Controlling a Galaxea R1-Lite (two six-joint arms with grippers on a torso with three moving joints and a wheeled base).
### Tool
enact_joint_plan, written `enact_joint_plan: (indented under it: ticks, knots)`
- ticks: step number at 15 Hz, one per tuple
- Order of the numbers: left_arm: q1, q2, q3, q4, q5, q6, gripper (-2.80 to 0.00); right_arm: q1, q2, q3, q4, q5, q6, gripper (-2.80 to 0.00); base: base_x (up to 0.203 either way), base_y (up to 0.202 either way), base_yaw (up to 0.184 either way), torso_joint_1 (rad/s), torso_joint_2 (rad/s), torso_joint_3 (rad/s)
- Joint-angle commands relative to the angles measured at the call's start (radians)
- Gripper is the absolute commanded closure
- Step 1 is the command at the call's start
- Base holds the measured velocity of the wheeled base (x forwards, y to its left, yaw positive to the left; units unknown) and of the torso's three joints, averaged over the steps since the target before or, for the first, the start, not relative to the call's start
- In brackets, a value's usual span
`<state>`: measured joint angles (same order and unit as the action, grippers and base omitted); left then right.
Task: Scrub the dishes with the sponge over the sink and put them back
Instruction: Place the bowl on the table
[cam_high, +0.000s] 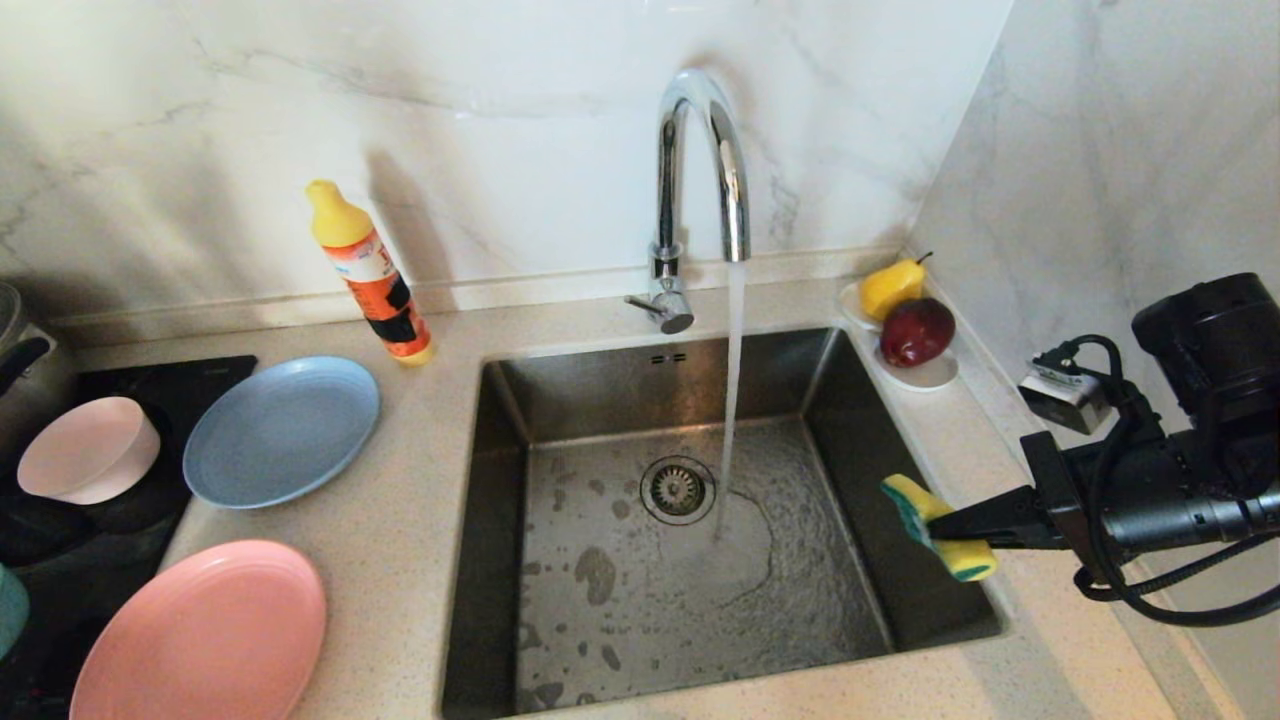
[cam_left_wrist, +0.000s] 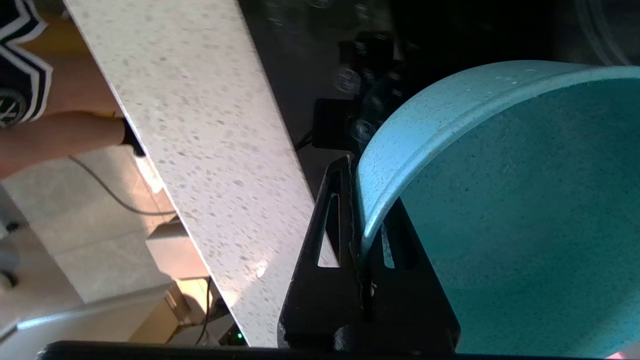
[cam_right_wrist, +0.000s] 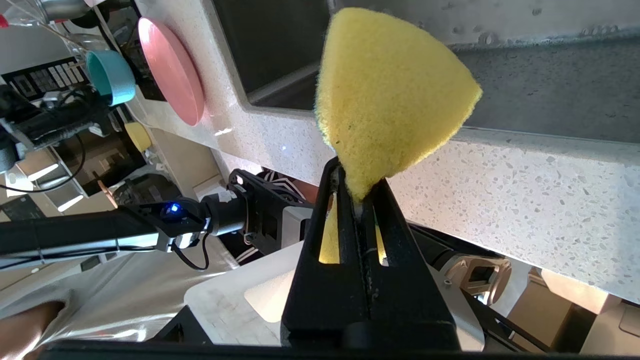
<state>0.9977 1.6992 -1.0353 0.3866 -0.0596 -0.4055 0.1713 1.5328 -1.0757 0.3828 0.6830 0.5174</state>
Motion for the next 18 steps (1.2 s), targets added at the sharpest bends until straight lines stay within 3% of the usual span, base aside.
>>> enact_joint_plan:
  ticks: [1, 11, 12, 13, 18]
  knots:
    - [0.021, 0.048, -0.006, 0.002, 0.001, -0.001, 0.0, 0.001, -0.003, 0.003, 0.003, 0.004, 0.003, 0.0, 0.0, 0.0, 0.0, 0.0, 0.0, 0.0]
    - [0.032, 0.12, -0.017, -0.015, -0.023, -0.003, 0.0, 0.001, -0.039, 0.002, 0.006, 0.003, 0.012, 0.0, 0.0, 0.0, 0.0, 0.0, 0.0, 0.0]
    - [0.036, 0.125, -0.018, -0.015, -0.023, -0.001, -0.56, 0.001, -0.04, 0.002, 0.006, 0.003, 0.012, 0.0, 0.0, 0.0, 0.0, 0.0, 0.0, 0.0]
    - [0.036, 0.125, -0.02, -0.017, -0.025, 0.001, -2.8, 0.001, -0.039, 0.002, 0.005, 0.003, 0.012, 0.0, 0.0, 0.0, 0.0, 0.0, 0.0, 0.0]
    - [0.053, 0.028, -0.041, -0.026, -0.107, -0.01, -2.8, 0.001, -0.037, -0.001, 0.004, 0.004, 0.013, 0.0, 0.0, 0.0, 0.0, 0.0, 0.0, 0.0]
